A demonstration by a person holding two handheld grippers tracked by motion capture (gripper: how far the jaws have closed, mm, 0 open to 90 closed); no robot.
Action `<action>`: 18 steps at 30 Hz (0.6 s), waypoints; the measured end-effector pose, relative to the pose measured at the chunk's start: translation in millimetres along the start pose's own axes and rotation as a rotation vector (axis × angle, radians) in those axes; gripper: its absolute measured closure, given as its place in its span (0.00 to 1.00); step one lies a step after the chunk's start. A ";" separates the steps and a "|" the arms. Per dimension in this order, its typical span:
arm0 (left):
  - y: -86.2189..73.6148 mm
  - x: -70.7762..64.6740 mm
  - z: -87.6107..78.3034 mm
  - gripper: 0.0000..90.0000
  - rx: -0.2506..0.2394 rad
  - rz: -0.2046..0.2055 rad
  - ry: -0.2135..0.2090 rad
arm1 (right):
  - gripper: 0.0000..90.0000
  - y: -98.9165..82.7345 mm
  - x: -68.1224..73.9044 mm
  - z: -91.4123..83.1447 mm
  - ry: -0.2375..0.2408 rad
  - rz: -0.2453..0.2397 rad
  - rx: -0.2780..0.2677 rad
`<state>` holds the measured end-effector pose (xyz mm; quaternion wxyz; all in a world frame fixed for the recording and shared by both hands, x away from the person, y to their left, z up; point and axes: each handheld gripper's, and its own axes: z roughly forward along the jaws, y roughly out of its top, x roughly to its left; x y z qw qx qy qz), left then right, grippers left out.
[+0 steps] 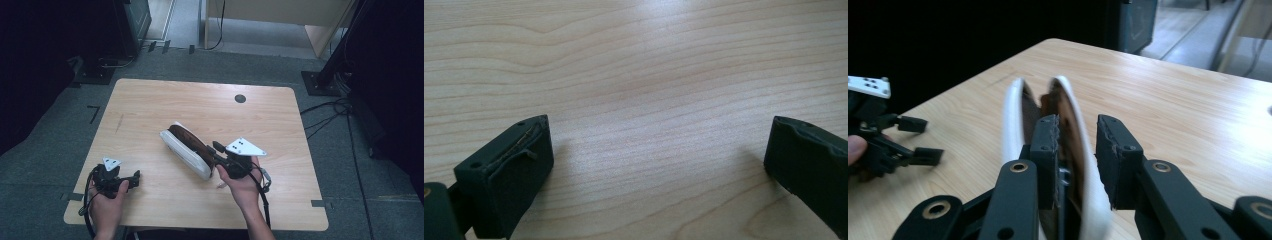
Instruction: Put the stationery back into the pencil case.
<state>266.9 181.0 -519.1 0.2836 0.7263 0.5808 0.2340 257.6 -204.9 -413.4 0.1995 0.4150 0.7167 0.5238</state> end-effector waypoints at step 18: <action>0.0 0.0 0.0 0.00 0.000 0.001 0.000 | 0.70 -67.6 -81.9 -25.6 -0.190 0.111 0.111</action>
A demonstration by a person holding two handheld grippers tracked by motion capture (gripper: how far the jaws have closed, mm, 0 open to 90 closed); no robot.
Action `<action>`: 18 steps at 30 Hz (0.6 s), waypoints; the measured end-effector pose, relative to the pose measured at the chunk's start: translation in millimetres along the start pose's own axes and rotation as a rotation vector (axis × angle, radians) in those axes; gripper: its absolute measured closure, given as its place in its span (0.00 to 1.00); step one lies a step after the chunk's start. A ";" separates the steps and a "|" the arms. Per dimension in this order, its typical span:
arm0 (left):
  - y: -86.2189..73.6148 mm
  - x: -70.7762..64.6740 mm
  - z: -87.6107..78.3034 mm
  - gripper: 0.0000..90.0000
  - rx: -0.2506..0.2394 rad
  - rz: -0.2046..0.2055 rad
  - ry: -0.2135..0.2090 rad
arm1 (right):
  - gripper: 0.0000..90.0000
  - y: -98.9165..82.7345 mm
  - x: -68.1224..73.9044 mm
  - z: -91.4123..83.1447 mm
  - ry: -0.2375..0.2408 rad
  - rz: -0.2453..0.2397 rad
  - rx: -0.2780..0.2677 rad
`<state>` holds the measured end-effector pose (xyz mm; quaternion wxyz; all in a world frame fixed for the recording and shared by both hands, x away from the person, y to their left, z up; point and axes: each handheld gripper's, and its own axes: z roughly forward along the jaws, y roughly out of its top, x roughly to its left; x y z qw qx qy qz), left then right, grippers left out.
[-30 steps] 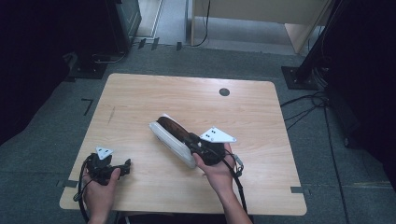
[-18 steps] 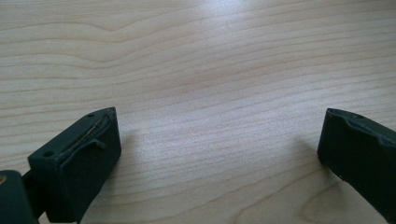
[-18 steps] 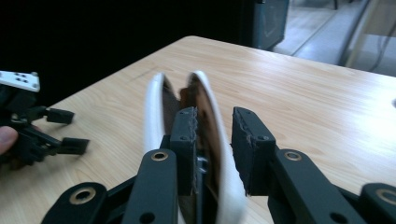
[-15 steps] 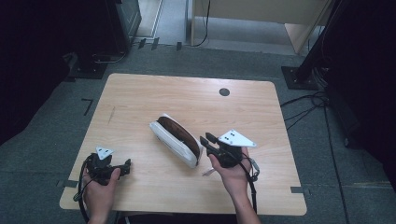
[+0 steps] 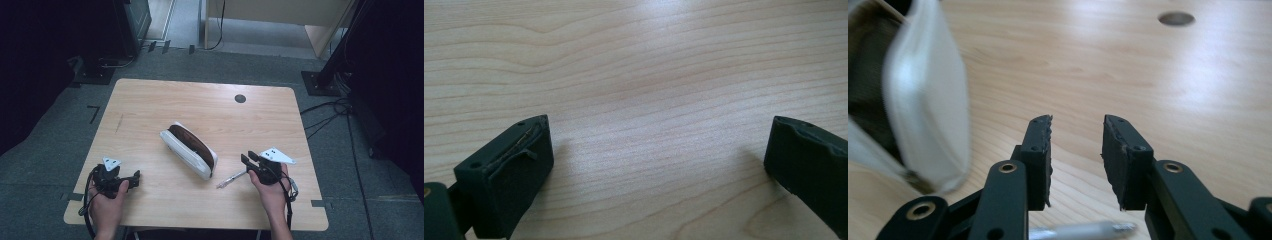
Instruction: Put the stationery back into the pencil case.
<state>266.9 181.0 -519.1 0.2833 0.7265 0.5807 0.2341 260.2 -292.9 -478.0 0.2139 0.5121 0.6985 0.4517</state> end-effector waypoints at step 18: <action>0.0 0.0 0.0 0.00 0.000 0.000 0.000 | 0.57 -31.4 -25.5 18.3 -0.091 -0.026 0.148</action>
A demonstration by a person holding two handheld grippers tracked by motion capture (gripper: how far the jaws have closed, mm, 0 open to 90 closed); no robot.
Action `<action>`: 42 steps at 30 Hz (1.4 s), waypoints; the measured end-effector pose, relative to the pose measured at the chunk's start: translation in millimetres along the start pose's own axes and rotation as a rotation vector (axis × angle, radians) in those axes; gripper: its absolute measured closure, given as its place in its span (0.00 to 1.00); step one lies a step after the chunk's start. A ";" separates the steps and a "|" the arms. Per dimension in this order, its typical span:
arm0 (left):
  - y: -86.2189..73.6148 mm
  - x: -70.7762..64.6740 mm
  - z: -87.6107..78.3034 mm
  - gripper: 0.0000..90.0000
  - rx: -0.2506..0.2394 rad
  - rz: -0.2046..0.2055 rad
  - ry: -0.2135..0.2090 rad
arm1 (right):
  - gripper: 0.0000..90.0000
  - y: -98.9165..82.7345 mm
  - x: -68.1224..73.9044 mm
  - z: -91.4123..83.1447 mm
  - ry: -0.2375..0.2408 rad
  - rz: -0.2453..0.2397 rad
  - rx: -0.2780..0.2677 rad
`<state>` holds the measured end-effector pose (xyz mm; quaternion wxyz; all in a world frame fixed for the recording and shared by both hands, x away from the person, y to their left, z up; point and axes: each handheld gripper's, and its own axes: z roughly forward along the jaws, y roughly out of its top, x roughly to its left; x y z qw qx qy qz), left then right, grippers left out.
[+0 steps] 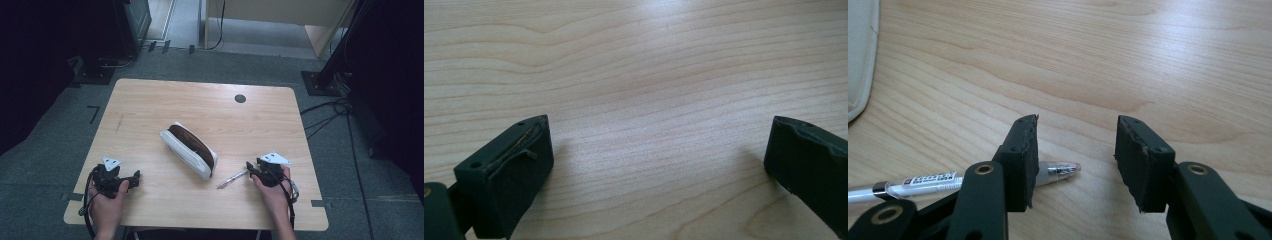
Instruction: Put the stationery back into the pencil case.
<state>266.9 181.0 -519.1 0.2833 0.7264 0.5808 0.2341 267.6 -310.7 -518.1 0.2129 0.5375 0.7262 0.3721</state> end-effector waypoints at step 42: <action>0.0 0.0 0.0 0.00 0.000 0.000 0.000 | 0.22 -10.5 12.3 -5.5 0.260 -0.246 -0.024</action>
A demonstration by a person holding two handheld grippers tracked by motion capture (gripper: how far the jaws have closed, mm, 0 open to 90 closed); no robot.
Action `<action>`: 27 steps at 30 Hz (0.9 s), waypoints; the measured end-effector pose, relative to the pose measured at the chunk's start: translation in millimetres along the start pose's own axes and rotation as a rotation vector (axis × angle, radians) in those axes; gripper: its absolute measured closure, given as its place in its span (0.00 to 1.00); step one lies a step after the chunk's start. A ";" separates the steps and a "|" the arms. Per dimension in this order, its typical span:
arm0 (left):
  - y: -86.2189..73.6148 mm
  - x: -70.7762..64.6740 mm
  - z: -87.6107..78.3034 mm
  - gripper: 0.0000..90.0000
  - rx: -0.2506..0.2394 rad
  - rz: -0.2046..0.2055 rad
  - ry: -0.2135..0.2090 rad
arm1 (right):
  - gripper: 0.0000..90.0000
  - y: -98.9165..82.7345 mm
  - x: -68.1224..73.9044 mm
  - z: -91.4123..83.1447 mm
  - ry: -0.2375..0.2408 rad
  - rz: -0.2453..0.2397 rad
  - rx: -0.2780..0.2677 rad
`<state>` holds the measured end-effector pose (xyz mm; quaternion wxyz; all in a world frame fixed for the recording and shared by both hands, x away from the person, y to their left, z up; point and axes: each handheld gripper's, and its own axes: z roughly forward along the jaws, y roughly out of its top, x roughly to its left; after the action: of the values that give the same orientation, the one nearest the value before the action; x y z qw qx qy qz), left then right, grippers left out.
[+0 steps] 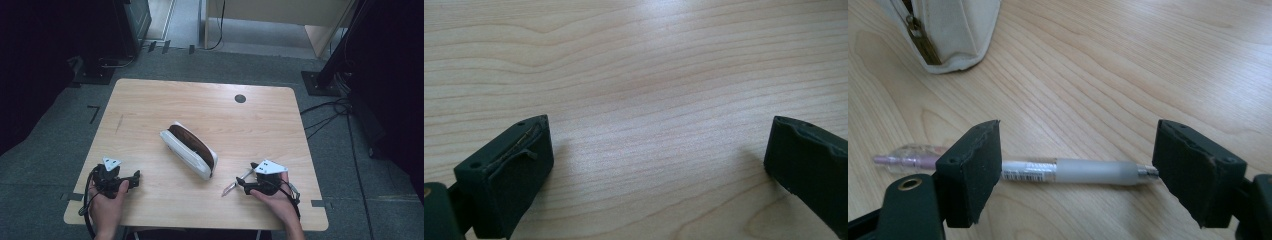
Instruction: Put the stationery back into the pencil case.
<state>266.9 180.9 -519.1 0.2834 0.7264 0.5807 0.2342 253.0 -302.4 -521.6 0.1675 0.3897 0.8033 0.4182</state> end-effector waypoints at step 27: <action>0.0 -0.1 0.0 0.00 0.000 -0.001 0.000 | 0.13 -10.8 -10.2 -11.5 0.166 0.034 0.071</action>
<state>266.9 180.9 -519.1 0.2835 0.7262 0.5809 0.2340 247.5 -320.2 -524.0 0.0792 0.3729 0.8220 0.4231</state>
